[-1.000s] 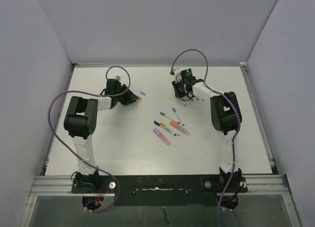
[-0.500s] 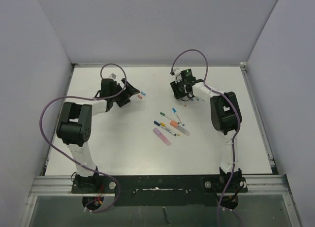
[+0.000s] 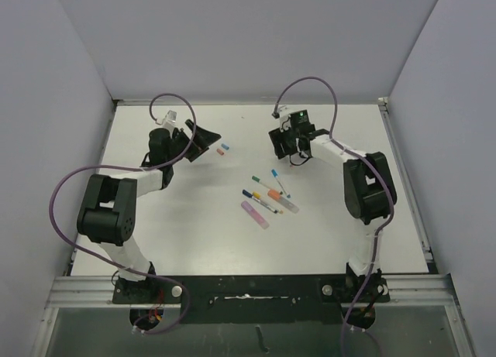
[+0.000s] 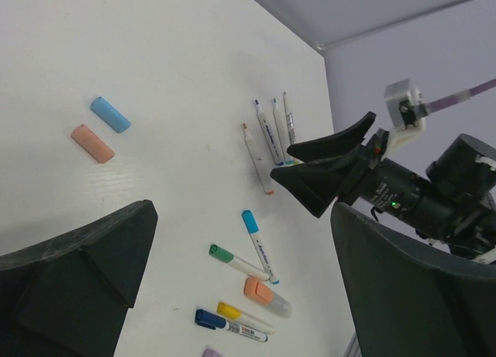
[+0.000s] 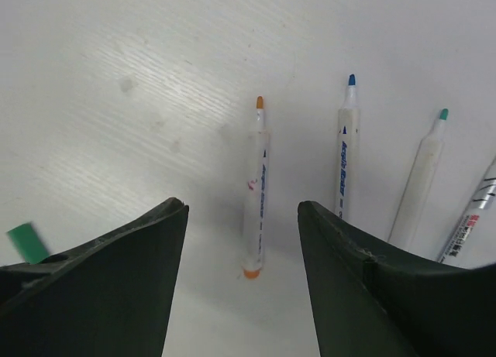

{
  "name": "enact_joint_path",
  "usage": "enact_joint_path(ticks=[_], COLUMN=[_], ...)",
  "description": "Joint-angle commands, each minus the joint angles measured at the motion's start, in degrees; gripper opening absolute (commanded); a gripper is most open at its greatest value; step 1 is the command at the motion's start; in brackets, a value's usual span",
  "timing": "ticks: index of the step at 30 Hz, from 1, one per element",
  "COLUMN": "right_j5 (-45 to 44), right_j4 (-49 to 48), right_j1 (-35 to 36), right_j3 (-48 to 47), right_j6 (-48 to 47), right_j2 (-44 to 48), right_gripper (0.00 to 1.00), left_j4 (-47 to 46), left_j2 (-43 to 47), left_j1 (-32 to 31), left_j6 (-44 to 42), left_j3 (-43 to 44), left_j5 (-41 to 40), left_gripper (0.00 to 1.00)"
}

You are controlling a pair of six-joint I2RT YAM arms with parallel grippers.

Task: Open the pen caps

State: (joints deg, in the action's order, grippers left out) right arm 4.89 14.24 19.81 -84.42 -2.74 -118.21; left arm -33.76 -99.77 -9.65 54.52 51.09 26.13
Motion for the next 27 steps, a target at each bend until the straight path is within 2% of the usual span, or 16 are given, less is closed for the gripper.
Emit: enact_joint_path(ticks=[1,9,27], right_j5=[-1.51,-3.38,-3.82], right_j4=[-1.3,3.42,5.29], right_j1=[3.91,8.68,8.85], right_j3=[3.36,8.6,10.08], right_j6=[1.62,4.28,6.93], right_j2=[10.73,14.37,10.33], right_gripper=[0.61,0.58,0.51], left_j4=[-11.05,-11.68,-10.84], left_j2=[1.08,0.22,1.65], left_j1=[0.38,0.34,0.27], left_j6=[3.02,2.6,1.99], left_j3=[-1.62,-1.53,-3.07], left_j5=[2.7,5.86,6.82], left_gripper=[0.98,0.98,0.98])
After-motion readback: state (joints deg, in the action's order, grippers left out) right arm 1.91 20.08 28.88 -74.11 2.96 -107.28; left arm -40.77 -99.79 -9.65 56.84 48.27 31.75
